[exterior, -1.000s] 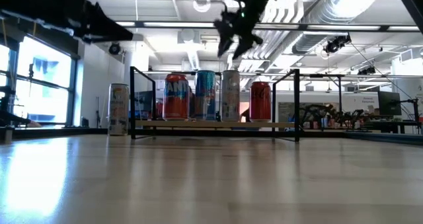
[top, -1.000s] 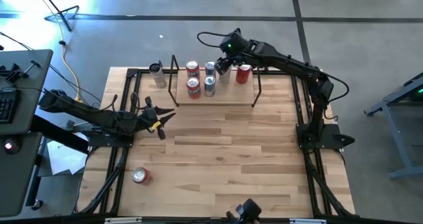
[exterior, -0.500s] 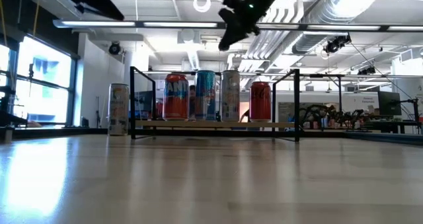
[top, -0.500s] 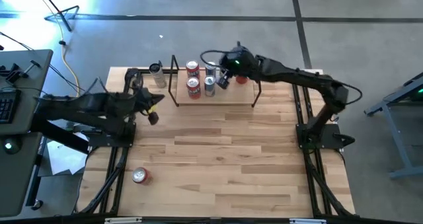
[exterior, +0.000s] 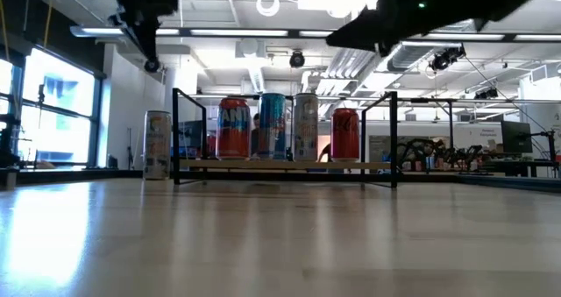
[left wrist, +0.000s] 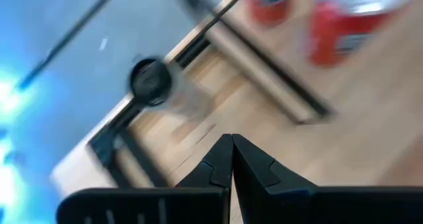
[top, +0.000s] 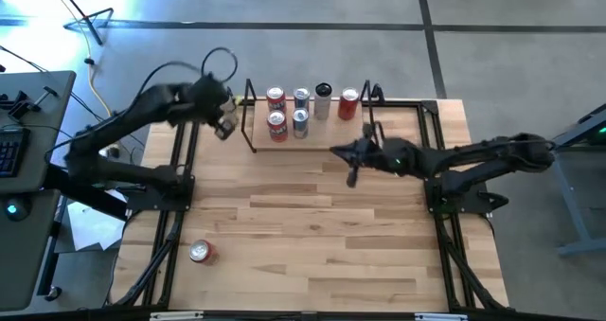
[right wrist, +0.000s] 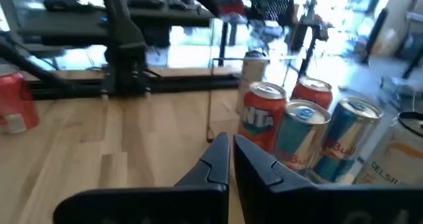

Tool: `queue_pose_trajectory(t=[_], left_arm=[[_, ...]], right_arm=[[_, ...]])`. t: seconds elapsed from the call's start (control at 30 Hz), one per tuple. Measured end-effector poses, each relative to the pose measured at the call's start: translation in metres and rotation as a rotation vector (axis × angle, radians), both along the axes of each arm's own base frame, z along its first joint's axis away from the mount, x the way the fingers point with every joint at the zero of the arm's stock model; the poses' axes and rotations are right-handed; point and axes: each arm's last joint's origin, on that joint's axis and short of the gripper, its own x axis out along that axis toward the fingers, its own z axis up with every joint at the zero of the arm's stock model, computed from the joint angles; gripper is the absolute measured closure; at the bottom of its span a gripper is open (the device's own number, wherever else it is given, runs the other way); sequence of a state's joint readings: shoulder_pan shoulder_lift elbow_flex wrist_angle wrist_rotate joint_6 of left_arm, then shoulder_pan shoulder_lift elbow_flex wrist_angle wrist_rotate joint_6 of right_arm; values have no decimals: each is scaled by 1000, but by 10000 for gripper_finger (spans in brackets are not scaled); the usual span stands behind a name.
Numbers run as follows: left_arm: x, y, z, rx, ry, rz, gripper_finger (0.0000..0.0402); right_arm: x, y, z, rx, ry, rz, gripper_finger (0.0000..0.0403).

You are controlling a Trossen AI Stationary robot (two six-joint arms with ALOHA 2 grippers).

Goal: Place canned beverage on shelf
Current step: Put the white yellow soda can on the shelf aligned with the other white yellow soda can

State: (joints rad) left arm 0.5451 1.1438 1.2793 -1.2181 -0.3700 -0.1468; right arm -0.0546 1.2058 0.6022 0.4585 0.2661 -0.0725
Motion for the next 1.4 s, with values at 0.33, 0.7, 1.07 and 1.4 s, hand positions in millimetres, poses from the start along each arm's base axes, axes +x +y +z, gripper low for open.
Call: queue_pose_trajectory(t=[0.33,0.7,1.07,1.4], left_arm=[[14,73,-20,-201,88,185,356],[16,111,-44,-229,109,274,160],[4,139,-59,-268,97,353,92],[4,157,-76,-323,57,363,92]], right_arm=[[-27,28,-32,-32,-42,-19,402],[-27,31,-35,-42,-22,-7,403],[-27,30,-35,-44,-21,-8,403],[-27,30,-35,-37,-23,-8,403]])
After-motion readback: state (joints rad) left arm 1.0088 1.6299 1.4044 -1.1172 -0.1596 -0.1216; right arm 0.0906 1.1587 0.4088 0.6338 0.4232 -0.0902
